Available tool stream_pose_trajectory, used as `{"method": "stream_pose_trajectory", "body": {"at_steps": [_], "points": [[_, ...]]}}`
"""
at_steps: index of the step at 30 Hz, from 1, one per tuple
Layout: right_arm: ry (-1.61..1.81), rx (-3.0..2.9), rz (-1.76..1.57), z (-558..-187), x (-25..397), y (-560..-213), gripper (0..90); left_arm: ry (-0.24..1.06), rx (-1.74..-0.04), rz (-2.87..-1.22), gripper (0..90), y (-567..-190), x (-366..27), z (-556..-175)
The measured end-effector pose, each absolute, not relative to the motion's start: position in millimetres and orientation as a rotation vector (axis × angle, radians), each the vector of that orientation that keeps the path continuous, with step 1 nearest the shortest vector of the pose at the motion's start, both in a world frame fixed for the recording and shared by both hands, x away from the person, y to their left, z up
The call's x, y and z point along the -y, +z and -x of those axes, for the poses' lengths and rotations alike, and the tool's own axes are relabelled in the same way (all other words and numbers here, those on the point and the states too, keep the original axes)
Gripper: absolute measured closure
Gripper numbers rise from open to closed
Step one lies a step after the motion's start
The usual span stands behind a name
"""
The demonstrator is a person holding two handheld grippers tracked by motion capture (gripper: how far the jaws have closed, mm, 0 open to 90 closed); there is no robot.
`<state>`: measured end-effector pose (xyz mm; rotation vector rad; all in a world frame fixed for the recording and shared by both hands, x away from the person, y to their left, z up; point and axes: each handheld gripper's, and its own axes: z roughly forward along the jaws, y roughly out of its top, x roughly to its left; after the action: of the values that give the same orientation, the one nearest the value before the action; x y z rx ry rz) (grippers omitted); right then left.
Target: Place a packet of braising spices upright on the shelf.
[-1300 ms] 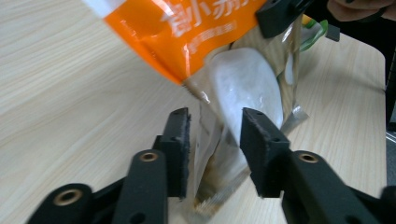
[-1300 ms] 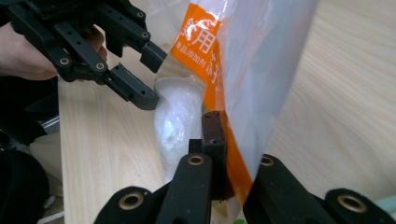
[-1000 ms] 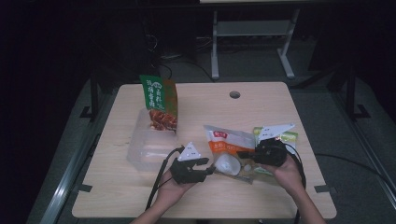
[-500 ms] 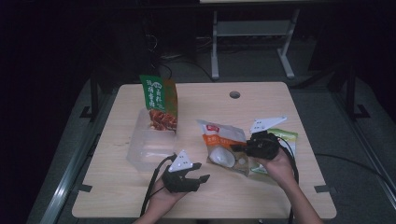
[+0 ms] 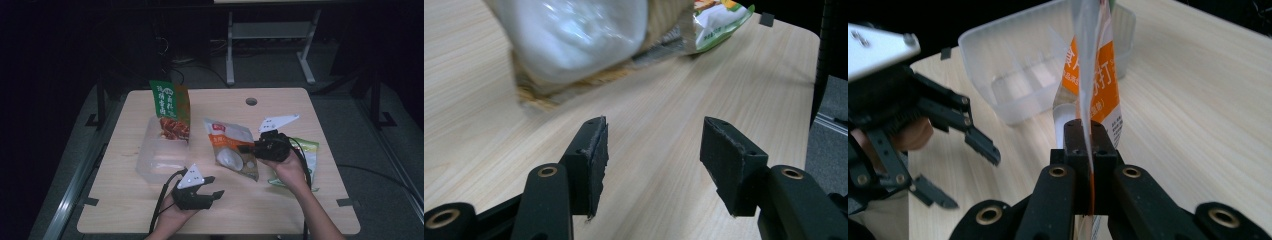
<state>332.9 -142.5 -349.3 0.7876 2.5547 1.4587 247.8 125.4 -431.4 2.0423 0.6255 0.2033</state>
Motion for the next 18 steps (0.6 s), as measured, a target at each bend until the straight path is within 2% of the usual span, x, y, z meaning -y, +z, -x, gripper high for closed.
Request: {"method": "stream_pose_trajectory", "body": {"at_steps": [18], "points": [[1.501, -2.575, -0.672, -347.2, 101.5, -312.6, 90.0, 0.2, -0.598, -2.068, 39.7, -433.3, -120.5, -239.4]]}}
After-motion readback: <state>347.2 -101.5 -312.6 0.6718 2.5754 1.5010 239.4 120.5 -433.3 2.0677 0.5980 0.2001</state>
